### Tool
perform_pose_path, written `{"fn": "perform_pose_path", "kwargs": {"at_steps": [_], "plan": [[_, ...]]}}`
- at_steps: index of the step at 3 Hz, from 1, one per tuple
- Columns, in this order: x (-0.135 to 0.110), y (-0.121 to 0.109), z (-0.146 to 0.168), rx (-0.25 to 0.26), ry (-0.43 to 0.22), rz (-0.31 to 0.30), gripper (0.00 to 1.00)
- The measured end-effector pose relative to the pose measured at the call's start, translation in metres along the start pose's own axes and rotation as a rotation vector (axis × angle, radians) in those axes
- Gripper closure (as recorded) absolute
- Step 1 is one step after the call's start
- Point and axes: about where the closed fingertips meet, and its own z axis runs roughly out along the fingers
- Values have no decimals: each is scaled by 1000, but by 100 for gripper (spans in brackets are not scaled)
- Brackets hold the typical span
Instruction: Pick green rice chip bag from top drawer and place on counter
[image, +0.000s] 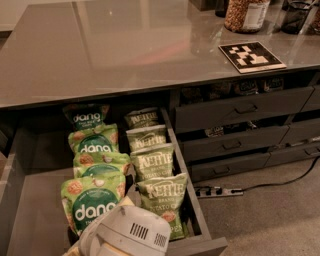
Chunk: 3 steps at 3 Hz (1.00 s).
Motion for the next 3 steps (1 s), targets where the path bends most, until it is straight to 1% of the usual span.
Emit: {"fn": "perform_pose_path", "kwargs": {"at_steps": [1, 2, 3], "plan": [[-6, 0, 1, 7, -10, 16, 0], [-17, -8, -2, 35, -58, 55, 0], [-24, -7, 3, 35, -86, 76, 0]]}}
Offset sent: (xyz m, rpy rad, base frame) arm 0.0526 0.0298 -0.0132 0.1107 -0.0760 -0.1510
